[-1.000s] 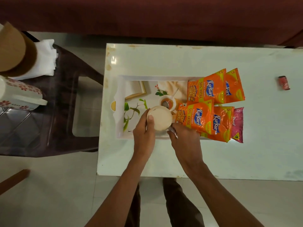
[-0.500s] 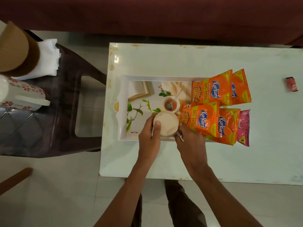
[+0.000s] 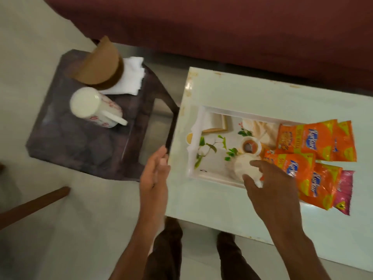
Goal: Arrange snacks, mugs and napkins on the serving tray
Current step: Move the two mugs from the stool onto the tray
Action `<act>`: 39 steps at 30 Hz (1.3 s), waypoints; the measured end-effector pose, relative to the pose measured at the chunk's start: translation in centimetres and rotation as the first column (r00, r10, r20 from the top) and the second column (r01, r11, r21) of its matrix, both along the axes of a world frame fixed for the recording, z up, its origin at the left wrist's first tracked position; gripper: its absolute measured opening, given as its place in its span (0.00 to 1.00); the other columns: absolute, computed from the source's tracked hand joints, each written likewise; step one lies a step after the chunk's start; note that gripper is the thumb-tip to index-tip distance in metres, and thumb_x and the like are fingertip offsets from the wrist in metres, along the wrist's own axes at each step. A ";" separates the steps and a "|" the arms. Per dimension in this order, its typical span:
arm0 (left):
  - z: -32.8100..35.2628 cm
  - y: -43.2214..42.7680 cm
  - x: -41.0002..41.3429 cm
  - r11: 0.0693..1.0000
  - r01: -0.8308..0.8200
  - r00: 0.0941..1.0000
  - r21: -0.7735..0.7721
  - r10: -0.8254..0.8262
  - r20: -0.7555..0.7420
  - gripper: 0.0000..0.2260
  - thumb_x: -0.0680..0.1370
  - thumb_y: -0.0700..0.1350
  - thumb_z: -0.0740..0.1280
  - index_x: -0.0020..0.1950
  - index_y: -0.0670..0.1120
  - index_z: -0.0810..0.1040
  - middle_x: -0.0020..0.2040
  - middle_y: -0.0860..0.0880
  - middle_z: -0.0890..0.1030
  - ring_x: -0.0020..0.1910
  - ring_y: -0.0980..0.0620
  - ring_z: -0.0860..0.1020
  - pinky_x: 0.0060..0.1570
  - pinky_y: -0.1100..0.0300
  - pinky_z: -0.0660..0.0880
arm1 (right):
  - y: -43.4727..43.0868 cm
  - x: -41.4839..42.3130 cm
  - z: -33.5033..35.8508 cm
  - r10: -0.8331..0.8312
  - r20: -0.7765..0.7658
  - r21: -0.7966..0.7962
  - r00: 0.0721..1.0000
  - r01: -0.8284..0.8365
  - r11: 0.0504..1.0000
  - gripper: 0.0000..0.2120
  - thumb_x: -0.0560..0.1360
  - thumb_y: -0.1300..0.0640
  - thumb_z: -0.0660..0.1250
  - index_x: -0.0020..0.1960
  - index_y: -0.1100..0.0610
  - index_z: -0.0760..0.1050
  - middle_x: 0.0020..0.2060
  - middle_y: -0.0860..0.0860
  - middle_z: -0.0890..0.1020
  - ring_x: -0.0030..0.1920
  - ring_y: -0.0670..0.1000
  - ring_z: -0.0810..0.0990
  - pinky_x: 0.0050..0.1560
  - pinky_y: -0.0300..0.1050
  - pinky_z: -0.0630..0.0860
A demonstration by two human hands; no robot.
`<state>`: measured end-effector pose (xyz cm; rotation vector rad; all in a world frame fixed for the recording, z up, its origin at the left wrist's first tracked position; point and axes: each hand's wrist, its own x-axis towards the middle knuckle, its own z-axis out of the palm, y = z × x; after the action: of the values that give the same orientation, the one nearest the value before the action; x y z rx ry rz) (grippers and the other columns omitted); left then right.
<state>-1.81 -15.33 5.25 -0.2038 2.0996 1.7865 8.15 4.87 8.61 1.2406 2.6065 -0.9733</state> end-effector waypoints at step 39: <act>4.6 -6.0 -16.5 0.990 0.063 0.987 0.124 -0.080 0.137 0.07 0.82 0.48 0.64 0.57 0.50 0.80 0.57 0.51 0.84 0.59 0.51 0.82 0.53 0.55 0.82 | -7.4 -19.8 -1.1 0.380 -0.444 0.145 0.812 -0.354 0.924 0.08 0.72 0.66 0.71 0.51 0.60 0.84 0.41 0.52 0.87 0.37 0.48 0.83 0.45 0.38 0.79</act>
<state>-18.29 -21.34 9.87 -0.2136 1.8730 1.7926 -11.62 -2.50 7.53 0.4976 3.0807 -1.2431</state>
